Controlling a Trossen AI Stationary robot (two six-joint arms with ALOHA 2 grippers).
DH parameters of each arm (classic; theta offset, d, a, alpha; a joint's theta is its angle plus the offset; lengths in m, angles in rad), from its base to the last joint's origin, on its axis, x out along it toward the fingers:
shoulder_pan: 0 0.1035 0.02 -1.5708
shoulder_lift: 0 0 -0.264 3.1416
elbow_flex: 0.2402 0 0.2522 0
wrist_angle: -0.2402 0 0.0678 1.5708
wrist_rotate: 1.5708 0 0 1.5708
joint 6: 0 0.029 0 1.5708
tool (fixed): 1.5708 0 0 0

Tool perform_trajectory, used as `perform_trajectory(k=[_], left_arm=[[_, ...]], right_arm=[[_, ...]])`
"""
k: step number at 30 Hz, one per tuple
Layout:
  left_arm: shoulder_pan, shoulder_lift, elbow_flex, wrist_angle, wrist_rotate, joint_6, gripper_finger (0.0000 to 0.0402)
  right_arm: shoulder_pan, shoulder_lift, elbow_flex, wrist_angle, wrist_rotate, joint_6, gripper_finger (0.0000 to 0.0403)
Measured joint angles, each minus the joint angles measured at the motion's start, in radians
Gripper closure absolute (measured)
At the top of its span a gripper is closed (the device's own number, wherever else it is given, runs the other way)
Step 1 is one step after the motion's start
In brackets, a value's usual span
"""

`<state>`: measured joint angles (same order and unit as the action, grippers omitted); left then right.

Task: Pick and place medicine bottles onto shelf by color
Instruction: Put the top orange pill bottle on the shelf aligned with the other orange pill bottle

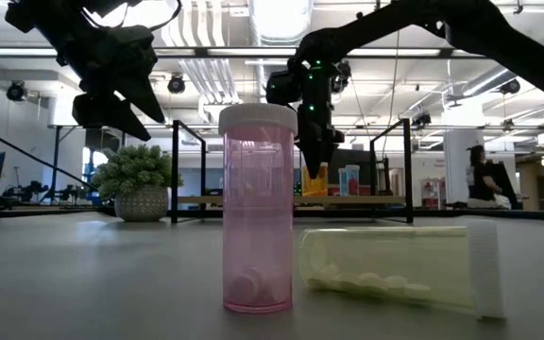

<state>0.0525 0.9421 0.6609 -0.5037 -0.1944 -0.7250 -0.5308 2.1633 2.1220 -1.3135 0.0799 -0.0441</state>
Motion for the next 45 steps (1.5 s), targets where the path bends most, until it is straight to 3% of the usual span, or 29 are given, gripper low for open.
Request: perform_trajectory(k=[30, 38, 45], left_arm=[[0.000, 0.000, 0.000, 0.000, 0.000, 0.001, 0.0169], [0.000, 0.000, 0.000, 0.001, 0.002, -0.001, 0.0169], [0.000, 0.000, 0.000, 0.001, 0.003, -0.001, 0.0169]], right_arm=[[0.000, -0.001, 0.000, 0.010, -0.003, 0.034, 0.0192], [0.000, -0.001, 0.000, 0.009, -0.004, 0.043, 0.0168], [0.000, -0.001, 0.000, 0.009, -0.004, 0.051, 0.0171]])
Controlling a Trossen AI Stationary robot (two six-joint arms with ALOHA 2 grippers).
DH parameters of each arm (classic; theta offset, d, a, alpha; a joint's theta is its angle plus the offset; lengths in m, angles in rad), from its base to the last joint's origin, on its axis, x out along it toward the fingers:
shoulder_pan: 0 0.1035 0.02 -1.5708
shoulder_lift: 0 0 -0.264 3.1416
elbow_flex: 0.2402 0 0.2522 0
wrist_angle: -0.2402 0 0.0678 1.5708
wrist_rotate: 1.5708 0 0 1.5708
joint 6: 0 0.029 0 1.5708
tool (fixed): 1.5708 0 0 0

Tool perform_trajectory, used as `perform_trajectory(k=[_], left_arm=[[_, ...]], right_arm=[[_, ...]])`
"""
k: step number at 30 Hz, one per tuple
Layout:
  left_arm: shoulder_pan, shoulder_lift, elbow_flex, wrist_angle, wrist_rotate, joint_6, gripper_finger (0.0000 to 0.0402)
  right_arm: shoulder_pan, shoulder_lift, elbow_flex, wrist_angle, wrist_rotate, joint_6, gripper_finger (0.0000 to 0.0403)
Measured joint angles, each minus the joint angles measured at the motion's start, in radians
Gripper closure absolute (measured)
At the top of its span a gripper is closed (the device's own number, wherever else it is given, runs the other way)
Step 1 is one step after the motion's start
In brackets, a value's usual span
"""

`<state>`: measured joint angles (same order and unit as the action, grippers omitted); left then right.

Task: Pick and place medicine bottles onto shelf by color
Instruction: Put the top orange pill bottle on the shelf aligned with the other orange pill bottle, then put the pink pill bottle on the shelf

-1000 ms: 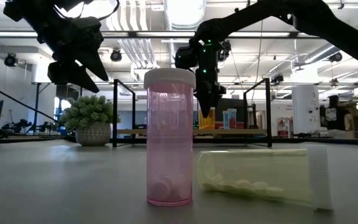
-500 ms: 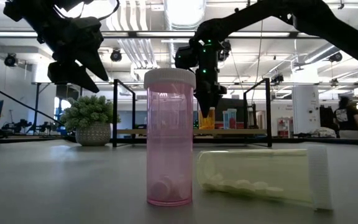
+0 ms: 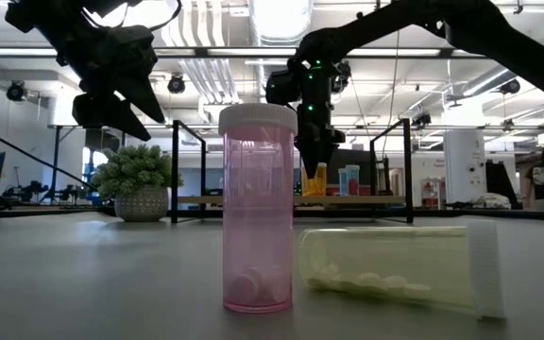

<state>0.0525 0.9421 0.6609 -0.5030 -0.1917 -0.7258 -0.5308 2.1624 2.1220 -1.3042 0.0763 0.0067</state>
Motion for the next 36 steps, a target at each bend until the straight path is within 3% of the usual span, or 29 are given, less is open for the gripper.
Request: perform_trajectory(k=[7, 14, 18, 23, 28, 31, 36], left_arm=[[0.000, 0.000, 0.000, 0.000, 0.000, 0.000, 0.0169], [0.000, 0.000, 0.000, 0.000, 0.001, 0.000, 0.0169], [0.000, 0.000, 0.000, 0.000, 0.001, 0.000, 0.0169], [0.000, 0.000, 0.000, -0.001, 0.001, 0.000, 0.0169], [0.000, 0.000, 0.000, -0.002, 0.005, 0.000, 0.0169], [0.000, 0.000, 0.000, -0.002, 0.010, -0.001, 0.0169], [-0.001, 0.000, 0.000, -0.002, 0.111, -0.003, 0.0169]], right_arm=[[0.000, -0.002, 0.025, -0.020, 0.003, 0.019, 0.0134], [0.001, -0.008, 0.136, -0.134, 0.003, 0.019, 0.0099], [0.004, -0.020, 0.235, -0.247, 0.003, 0.043, 0.0097], [0.032, -0.132, 0.211, -0.265, -0.037, 0.112, 0.0107], [0.109, -0.279, 0.193, -0.267, -0.142, 0.220, 0.0116], [0.192, -0.370, 0.162, -0.267, -0.145, 0.312, 0.0121], [0.391, -0.493, 0.081, -0.260, -0.092, 0.517, 0.0128]])
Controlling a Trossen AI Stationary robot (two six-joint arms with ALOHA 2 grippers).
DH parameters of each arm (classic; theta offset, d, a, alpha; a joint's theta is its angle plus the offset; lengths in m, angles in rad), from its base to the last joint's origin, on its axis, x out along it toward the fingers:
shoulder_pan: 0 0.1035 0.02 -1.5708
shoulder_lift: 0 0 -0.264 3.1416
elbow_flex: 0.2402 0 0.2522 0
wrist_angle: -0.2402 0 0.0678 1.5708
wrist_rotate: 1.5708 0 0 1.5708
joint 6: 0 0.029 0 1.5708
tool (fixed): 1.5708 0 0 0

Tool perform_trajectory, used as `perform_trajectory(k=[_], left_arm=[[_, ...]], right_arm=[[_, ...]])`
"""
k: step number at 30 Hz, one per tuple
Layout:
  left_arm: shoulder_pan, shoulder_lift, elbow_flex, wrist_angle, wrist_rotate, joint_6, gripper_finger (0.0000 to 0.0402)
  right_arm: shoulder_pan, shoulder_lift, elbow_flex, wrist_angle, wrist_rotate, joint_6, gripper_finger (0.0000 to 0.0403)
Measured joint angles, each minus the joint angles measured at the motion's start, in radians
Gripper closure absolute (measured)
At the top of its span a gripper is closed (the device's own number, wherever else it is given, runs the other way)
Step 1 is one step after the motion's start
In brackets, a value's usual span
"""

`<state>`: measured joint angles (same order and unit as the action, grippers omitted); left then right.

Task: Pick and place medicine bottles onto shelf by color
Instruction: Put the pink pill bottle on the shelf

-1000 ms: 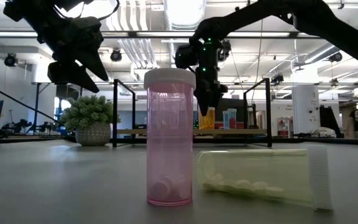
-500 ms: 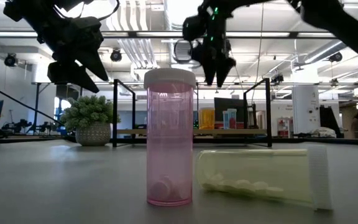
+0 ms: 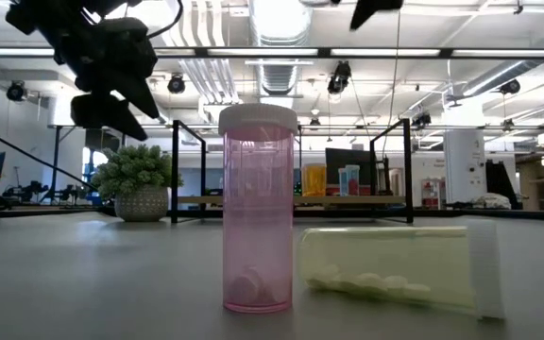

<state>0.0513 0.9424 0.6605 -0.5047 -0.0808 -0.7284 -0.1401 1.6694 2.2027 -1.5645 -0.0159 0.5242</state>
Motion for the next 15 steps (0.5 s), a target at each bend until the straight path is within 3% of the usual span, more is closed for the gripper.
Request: perform_trajectory(k=[4, 8, 11, 15], left_arm=[[-0.005, 0.000, 0.000, 0.000, 0.082, -0.001, 0.0169], [-0.029, 0.000, 0.000, 0.000, 0.100, 0.001, 0.0169], [-0.061, 0.000, 0.000, 0.000, 0.103, -0.002, 0.0169], [-0.131, -0.002, 0.000, 0.004, 0.103, -0.116, 0.0169]], right_arm=[[0.189, -0.045, -0.070, 0.010, 0.111, 0.182, 0.0131], [0.369, -0.057, -0.147, 0.085, 0.202, 0.297, 0.0131], [0.478, -0.050, -0.207, 0.192, 0.230, 0.274, 0.0134], [0.580, -0.025, -0.271, 0.328, 0.260, 0.166, 0.0141]])
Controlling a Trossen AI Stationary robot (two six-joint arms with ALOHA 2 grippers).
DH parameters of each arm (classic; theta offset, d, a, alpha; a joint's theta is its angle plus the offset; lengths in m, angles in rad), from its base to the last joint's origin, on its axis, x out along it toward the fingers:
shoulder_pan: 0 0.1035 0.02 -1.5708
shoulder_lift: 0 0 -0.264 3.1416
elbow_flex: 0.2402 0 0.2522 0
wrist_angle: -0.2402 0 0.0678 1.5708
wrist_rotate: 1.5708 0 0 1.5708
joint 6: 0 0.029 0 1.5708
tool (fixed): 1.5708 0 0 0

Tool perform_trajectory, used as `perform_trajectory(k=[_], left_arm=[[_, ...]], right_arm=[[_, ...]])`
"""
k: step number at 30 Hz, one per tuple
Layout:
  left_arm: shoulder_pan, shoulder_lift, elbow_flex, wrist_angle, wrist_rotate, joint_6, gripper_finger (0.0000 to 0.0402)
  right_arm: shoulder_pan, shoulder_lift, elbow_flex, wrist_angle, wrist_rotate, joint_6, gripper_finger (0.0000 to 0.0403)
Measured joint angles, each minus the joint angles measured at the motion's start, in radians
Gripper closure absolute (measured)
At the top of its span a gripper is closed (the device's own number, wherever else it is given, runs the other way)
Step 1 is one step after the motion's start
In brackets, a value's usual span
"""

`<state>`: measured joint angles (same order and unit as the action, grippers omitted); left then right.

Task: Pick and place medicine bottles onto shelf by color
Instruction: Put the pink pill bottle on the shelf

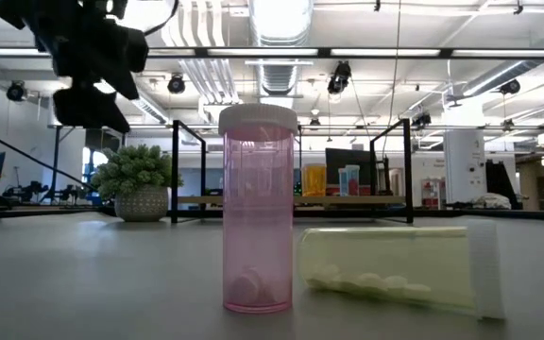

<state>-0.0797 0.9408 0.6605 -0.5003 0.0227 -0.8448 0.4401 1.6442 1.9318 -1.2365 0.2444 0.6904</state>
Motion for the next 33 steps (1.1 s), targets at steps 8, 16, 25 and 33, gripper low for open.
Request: perform_trajectory(k=[8, 16, 25, 33], left_arm=[[-0.205, 0.001, 0.000, 0.195, -0.101, -0.180, 0.0169], [-0.396, 0.001, 0.000, 0.495, -0.329, -0.249, 0.0169], [-0.583, 0.013, 0.000, 0.617, -0.565, -0.251, 0.0169], [-0.648, 0.079, 0.000, 0.731, -0.665, -0.252, 0.0169]], right_arm=[[0.053, 0.019, -0.135, 0.153, 0.024, -0.118, 0.0157], [0.076, 0.020, -0.315, 0.506, 0.013, -0.165, 0.0163], [0.124, 0.020, -0.458, 0.742, 0.011, -0.287, 0.0163], [0.145, 0.045, -0.583, 1.021, 0.010, -0.368, 0.0163]])
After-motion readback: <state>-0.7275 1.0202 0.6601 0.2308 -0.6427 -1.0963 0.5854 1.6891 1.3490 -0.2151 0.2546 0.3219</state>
